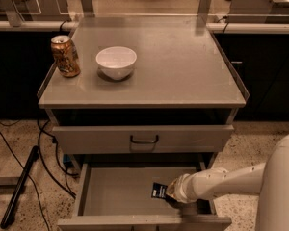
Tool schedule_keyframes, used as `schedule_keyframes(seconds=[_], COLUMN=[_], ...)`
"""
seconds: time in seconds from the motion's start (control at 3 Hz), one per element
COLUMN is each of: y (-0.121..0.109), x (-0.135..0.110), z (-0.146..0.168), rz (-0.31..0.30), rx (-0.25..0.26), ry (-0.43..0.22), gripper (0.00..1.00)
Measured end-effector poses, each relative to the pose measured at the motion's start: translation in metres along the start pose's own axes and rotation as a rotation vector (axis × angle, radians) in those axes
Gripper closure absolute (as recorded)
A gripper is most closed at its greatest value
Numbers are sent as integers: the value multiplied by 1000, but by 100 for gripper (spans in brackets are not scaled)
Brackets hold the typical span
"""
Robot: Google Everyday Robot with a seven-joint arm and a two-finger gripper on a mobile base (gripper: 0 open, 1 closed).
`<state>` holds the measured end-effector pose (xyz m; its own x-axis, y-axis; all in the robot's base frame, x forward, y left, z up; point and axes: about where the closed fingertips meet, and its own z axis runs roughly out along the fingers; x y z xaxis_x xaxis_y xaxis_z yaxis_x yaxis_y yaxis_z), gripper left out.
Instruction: Pick rxbar blueberry from middle drawer and place on counter
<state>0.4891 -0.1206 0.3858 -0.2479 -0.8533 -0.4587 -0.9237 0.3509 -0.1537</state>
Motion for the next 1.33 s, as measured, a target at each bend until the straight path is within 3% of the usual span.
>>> schedule_keyframes(seconds=[0.67,1.33], y=[1,1], x=[-4,-4], z=[10,11], rz=[1,0], rx=[-22,-26], ry=[-5,-5], gripper=[57,4])
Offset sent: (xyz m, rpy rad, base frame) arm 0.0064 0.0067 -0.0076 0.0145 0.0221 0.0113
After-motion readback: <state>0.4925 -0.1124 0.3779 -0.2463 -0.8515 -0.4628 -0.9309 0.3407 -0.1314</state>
